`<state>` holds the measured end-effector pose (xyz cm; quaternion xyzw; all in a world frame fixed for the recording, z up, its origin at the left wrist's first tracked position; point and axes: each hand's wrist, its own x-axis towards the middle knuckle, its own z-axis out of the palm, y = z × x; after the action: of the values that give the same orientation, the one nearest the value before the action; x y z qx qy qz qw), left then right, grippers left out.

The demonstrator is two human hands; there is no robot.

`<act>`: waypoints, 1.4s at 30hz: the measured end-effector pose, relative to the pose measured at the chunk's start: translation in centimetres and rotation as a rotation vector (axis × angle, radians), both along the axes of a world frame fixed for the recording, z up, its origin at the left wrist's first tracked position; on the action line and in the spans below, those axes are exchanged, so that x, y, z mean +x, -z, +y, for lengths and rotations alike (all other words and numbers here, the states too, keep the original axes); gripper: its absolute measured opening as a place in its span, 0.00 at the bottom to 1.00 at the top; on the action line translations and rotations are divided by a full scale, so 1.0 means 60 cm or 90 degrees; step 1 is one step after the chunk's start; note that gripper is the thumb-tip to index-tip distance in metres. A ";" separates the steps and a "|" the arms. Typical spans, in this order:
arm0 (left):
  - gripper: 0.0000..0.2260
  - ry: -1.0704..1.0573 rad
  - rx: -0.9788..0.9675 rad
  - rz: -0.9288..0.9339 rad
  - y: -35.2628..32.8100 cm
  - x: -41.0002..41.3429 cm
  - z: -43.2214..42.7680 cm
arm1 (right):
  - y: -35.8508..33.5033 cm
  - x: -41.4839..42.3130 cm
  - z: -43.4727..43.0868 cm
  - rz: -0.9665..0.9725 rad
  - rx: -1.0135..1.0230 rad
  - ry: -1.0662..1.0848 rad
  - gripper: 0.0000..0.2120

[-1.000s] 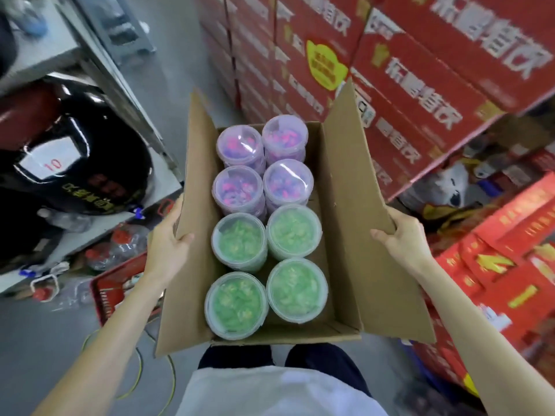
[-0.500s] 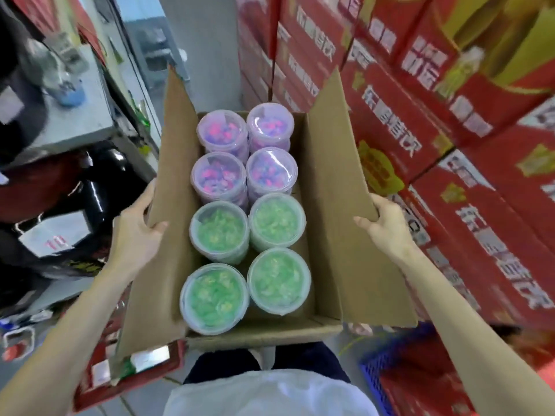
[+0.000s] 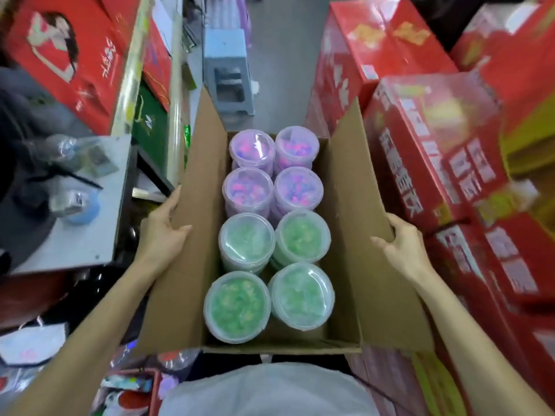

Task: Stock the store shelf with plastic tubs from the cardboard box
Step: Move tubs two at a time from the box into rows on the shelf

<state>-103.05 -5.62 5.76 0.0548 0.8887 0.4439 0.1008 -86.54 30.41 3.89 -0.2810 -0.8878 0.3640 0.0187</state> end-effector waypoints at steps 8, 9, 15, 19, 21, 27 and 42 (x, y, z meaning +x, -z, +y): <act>0.34 -0.045 -0.038 0.025 0.056 -0.333 0.116 | 0.030 -0.384 0.111 -0.007 0.012 -0.058 0.24; 0.34 -0.041 -0.045 0.026 0.052 -0.386 0.130 | 0.030 -0.439 0.122 -0.012 0.014 -0.054 0.25; 0.34 -0.027 -0.082 0.065 0.015 -0.702 0.203 | -0.005 -0.760 0.207 0.012 0.012 -0.048 0.22; 0.33 -0.029 -0.061 0.082 0.001 -0.889 0.252 | -0.027 -0.956 0.256 0.038 -0.002 -0.065 0.22; 0.34 -0.031 -0.065 0.102 0.004 -0.992 0.268 | -0.027 -1.063 0.286 0.045 -0.014 -0.087 0.21; 0.34 -0.072 -0.081 0.097 0.000 -1.281 0.354 | -0.025 -1.413 0.370 0.065 -0.028 -0.174 0.15; 0.33 -0.134 -0.182 0.088 0.022 -1.915 0.451 | -0.023 -2.088 0.463 0.038 -0.081 -0.156 0.17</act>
<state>-217.98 21.43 4.44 -0.0230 0.9483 0.3164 -0.0012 -211.79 58.19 5.28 -0.1603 -0.8898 0.4270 -0.0173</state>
